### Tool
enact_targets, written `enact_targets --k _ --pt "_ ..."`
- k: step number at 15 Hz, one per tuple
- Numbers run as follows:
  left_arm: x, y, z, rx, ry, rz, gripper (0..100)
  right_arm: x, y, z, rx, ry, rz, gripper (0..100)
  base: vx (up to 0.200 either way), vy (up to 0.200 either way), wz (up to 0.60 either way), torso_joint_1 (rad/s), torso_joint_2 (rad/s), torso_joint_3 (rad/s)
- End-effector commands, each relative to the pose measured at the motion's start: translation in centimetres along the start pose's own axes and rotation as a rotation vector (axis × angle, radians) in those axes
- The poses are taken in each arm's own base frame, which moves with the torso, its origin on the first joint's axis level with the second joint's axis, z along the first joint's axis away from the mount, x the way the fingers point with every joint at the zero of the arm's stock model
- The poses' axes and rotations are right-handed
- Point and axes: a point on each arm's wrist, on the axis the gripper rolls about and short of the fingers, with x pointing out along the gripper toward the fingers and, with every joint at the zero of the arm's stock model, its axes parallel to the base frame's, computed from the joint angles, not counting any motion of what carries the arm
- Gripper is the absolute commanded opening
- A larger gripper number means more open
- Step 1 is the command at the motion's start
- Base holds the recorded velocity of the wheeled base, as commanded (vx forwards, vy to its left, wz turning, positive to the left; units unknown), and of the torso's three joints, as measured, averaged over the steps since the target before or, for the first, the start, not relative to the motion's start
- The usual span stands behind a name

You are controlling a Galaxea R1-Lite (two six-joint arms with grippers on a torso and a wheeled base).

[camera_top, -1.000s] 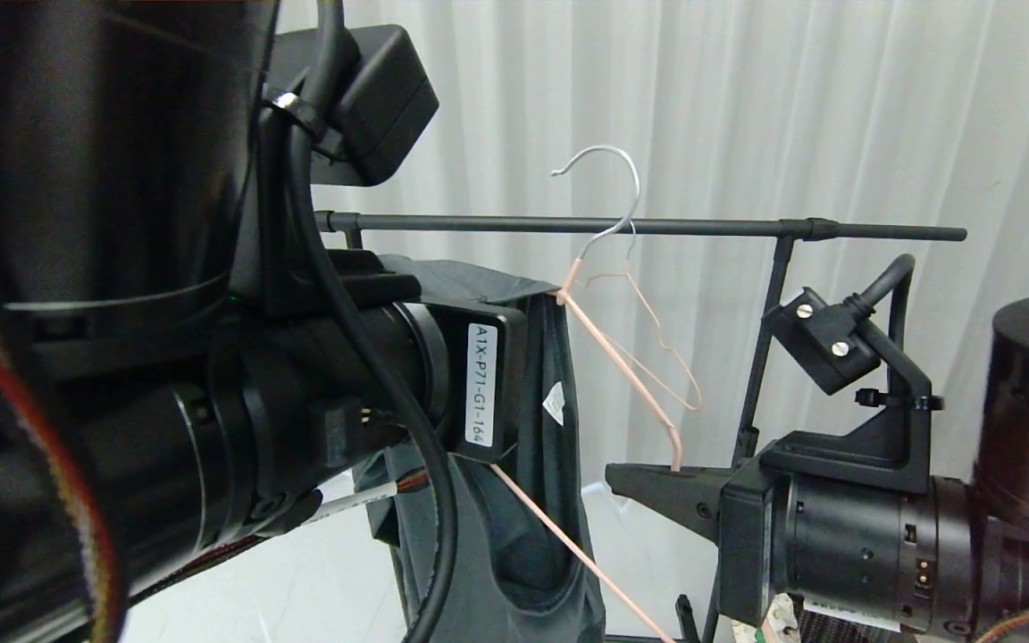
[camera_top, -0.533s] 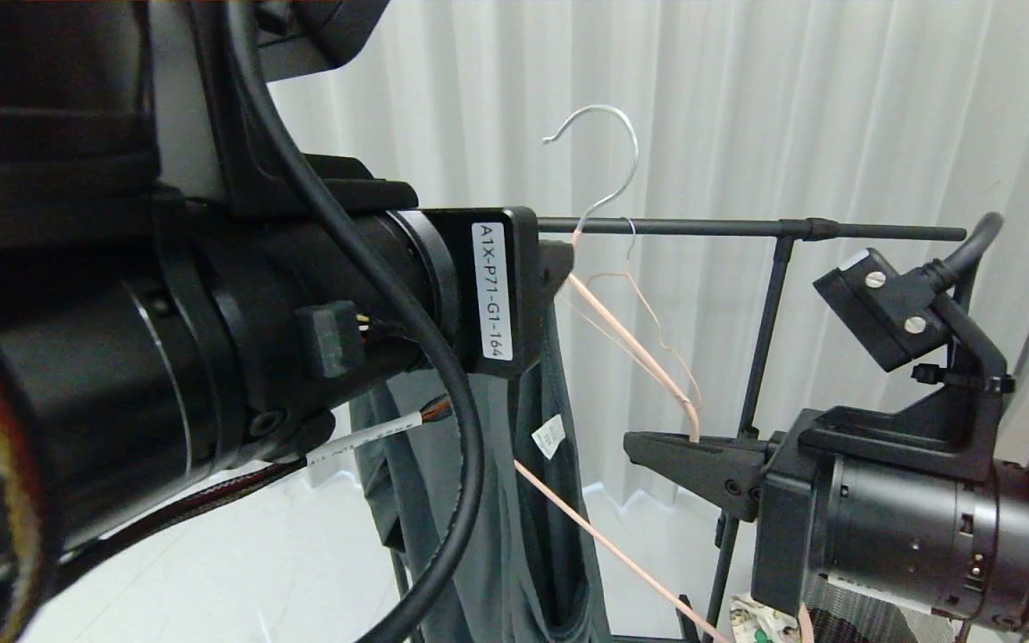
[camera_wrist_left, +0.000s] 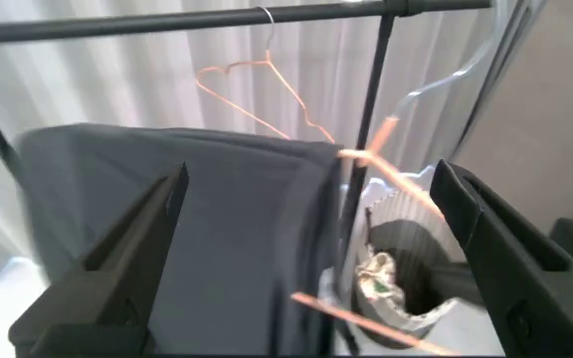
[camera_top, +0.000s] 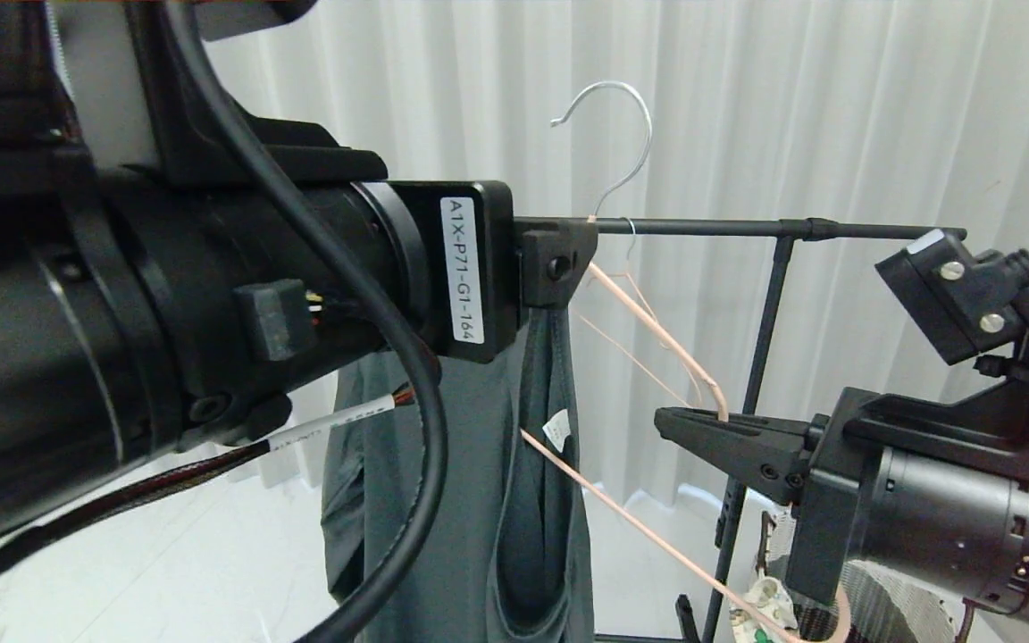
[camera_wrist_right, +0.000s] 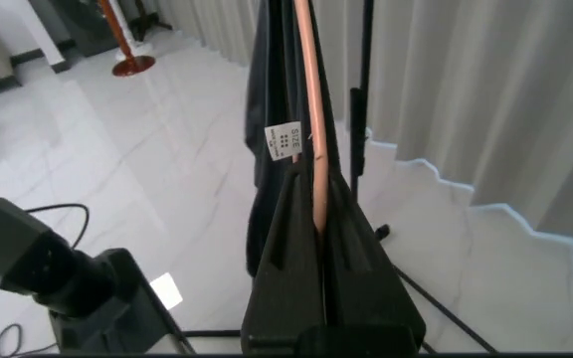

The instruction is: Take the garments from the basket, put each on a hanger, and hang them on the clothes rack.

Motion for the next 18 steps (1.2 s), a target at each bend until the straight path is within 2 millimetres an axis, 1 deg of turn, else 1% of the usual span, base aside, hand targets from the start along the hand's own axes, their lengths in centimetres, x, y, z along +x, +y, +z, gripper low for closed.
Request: enact_targets --k 1,3,4,5,6,8,10,13,14,15,17,18 --pt "-1.7 1.4 -0.4 0.054 -0.008 0.007 100 -1.2 -0.5 -0.1 -0.014 -0.015 -0.013 0 0.000 0.000 0.00 0.000 0.00 0.000" --pt "-2.8 3.6 -1.7 0.149 0.014 0.049 100 -2.6 -1.1 -0.2 -0.054 -0.028 -0.023 0 0.000 0.000 0.00 0.000 0.00 0.000" --pt "-3.2 4.2 -2.1 0.170 0.021 0.045 100 -3.1 -1.2 -0.2 -0.064 -0.033 -0.019 0 0.000 0.000 0.00 0.000 0.00 0.000" --pt "-4.2 5.5 -2.8 0.201 0.027 -0.020 100 -4.4 -1.3 -0.6 -0.085 -0.030 0.021 0 0.000 0.000 0.00 0.000 0.00 0.000" --pt "-4.9 6.3 -3.3 0.244 0.027 -0.103 100 -5.3 -1.4 -1.2 -0.109 -0.019 0.056 0 0.000 0.000 0.00 0.000 0.00 0.000" --pt "-5.3 7.8 -4.6 0.341 0.043 -0.198 100 -6.8 -2.0 -2.8 -0.159 0.013 0.080 0 0.000 0.000 0.00 0.000 0.00 0.000" --pt "-5.6 8.0 -5.0 0.370 0.037 -0.291 100 -7.7 -2.3 -4.2 -0.202 0.044 0.109 0 0.000 0.000 0.00 0.000 0.00 0.000" --pt "-5.6 7.6 -5.6 0.372 0.047 -0.397 100 -8.2 -2.5 -5.1 -0.232 0.072 0.152 0 0.000 0.000 0.00 0.000 0.00 0.000" --pt "-5.9 6.9 -6.6 0.384 0.066 -0.486 100 -8.4 -2.5 -5.7 -0.248 0.091 0.177 0 0.000 0.000 0.00 0.000 0.00 0.000" --pt "-5.9 6.7 -7.0 0.389 0.076 -0.506 100 -8.4 -2.6 -5.9 -0.255 0.098 0.187 0 0.000 0.000 0.00 0.000 0.00 0.000" --pt "-6.1 5.7 -9.2 0.422 0.143 -0.591 100 -9.0 -2.3 -6.9 -0.287 0.127 0.245 0 0.000 0.000 0.00 0.000 0.00 0.000" --pt "-6.2 5.4 -9.9 0.433 0.164 -0.619 100 -9.2 -2.1 -7.2 -0.292 0.145 0.268 0 0.000 0.000 0.00 0.000 0.00 0.000"
